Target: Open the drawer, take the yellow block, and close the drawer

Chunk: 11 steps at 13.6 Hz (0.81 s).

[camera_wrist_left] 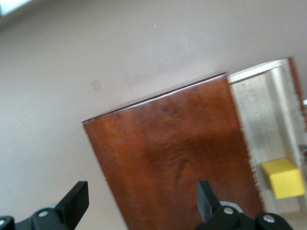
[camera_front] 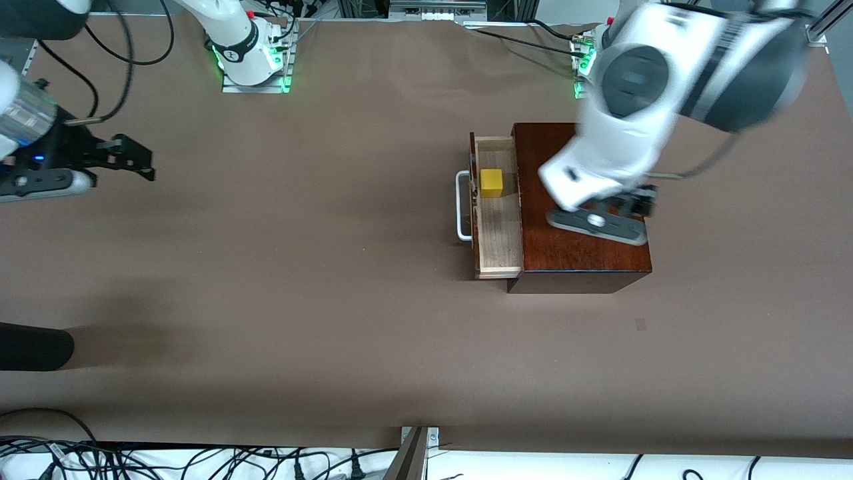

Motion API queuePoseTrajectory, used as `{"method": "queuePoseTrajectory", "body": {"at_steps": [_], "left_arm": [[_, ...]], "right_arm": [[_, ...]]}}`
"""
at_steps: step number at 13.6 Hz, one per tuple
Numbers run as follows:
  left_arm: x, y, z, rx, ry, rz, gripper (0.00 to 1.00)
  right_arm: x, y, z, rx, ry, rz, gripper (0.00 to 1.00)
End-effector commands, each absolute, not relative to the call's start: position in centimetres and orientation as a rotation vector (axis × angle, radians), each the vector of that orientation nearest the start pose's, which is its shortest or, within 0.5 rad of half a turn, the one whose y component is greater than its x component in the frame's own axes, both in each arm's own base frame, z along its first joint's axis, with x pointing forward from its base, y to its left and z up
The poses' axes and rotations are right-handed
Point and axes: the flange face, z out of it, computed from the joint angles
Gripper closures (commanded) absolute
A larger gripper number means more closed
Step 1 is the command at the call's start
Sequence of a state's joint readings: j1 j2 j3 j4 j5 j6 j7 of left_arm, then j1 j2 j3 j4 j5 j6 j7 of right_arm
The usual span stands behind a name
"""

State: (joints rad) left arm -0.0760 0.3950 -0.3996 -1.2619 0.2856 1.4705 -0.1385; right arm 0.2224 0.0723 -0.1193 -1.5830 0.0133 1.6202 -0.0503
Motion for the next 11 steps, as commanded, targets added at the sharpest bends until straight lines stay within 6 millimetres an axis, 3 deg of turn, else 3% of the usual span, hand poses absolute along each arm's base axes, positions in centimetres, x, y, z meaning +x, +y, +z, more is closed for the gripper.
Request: {"method": "queuePoseTrajectory", "body": {"at_steps": [1, 3, 4, 5, 6, 8, 9, 11], "left_arm": [[62.3, -13.0, 55.5, -3.029, 0.546, 0.214, 0.00], [63.2, -8.3, 55.4, -3.045, 0.654, 0.223, 0.00], [63.4, -5.7, 55.4, -3.057, 0.643, 0.230, 0.00], [63.5, -4.6, 55.4, -3.063, 0.622, 0.231, 0.00], [63.5, -3.9, 55.0, -3.083, 0.594, 0.241, 0.00], [61.5, -4.4, 55.8, -3.061, 0.561, 0.243, 0.00], [60.0, -4.6, 55.6, -3.050, 0.537, 0.250, 0.00], [57.8, -2.4, 54.8, -3.103, 0.459, 0.188, 0.00]], "right_arm": [[57.8, 10.0, 55.8, -3.114, -0.384, 0.174, 0.00], [56.9, 14.8, 56.3, -3.075, -0.609, 0.156, 0.00], [56.1, 18.4, 55.9, -3.034, -0.771, 0.162, 0.00], [55.6, 21.9, 55.0, -3.005, -0.886, 0.162, 0.00], [55.4, 24.8, 54.6, -2.981, -0.964, 0.132, 0.00], [53.7, 32.1, 54.1, -2.904, -1.165, 0.095, 0.00], [52.2, 36.9, 54.2, -2.838, -1.307, 0.063, 0.00], [49.3, 45.8, 53.4, -2.727, -1.500, -0.026, 0.00]]}}
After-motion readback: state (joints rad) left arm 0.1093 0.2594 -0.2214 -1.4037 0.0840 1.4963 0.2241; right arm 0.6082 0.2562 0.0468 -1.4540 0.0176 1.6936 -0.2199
